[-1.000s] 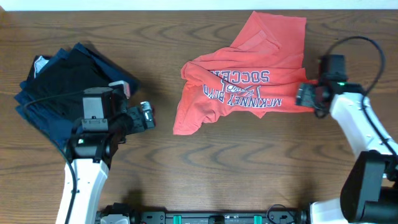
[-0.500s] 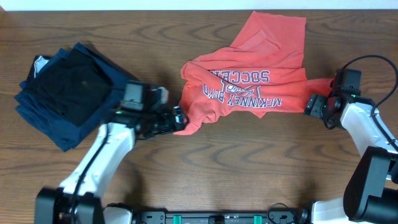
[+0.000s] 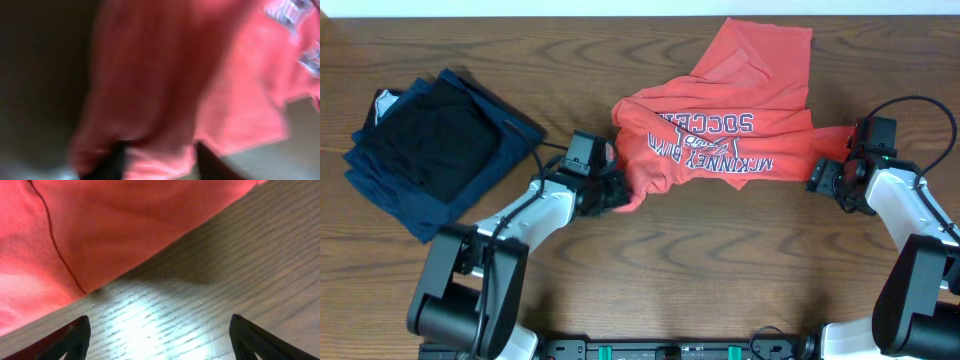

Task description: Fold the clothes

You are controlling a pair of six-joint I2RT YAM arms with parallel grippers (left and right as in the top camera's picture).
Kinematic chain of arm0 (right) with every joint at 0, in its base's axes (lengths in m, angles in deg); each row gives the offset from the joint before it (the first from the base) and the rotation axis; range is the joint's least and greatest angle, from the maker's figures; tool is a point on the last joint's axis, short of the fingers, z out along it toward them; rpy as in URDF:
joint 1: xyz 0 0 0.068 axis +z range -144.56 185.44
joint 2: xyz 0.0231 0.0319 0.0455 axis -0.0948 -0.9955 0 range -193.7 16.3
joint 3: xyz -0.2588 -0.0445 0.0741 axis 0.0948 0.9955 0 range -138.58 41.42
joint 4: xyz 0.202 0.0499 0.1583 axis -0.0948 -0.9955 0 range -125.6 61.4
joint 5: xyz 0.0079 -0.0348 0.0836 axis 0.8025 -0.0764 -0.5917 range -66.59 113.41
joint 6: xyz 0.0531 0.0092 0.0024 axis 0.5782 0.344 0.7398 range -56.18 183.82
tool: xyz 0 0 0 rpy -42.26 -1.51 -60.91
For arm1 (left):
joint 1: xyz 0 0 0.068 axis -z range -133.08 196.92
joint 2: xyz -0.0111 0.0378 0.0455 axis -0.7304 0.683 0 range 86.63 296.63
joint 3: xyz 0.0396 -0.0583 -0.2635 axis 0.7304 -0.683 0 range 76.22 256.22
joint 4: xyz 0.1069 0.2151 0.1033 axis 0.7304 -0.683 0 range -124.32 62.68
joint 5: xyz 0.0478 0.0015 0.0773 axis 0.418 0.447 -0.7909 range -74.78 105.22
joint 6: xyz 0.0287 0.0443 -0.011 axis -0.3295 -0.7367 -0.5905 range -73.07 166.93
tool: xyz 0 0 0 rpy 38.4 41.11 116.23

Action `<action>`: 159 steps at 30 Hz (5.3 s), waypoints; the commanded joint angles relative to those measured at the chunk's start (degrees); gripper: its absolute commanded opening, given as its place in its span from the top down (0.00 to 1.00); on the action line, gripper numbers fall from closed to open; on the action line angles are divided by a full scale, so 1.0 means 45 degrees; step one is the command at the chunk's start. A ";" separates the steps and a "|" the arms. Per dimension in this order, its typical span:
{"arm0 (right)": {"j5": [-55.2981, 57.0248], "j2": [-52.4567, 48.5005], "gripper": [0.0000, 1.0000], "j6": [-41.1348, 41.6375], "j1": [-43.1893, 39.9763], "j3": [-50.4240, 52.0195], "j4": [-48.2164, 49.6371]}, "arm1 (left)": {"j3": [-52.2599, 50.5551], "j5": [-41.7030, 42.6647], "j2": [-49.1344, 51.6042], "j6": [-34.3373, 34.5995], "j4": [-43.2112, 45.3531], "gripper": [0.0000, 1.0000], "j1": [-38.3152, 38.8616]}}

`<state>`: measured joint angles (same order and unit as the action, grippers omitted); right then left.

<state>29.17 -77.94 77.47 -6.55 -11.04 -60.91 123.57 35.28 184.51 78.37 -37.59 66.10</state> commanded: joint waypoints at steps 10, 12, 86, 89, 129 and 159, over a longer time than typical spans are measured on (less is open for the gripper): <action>-0.0044 -0.0058 0.14 0.0204 -0.0068 0.0049 -0.0607 | 0.7796 -0.3852 0.0000 -0.3327 -0.2914 0.94 -0.3002; -0.0044 -0.0058 0.13 0.0204 -0.0087 0.0044 -0.0695 | 0.8981 -0.4051 -0.0005 -0.3351 -0.3405 0.94 -0.3473; -0.6591 -0.0063 0.11 -0.1132 0.1234 0.0068 -0.0189 | 0.1797 -0.3609 -0.2987 0.1821 -1.0613 0.94 0.0369; -0.5945 -0.0063 0.11 -0.0083 0.1647 0.0170 0.0418 | 0.1797 -0.3910 -0.2977 0.1787 -1.0661 0.94 0.0374; -0.2628 -0.1734 0.99 0.2662 0.1428 0.0253 0.5032 | 0.1787 -0.3949 -0.2977 0.1583 -1.0389 0.94 0.0374; 0.0869 0.2686 0.99 0.1807 -0.3667 -0.1710 -0.0539 | 0.1681 -0.1588 -0.1428 0.1389 -0.4634 0.18 0.1783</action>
<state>32.27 -65.83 86.54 -23.10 -18.76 -63.34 131.84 28.17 174.77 85.47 -61.54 73.94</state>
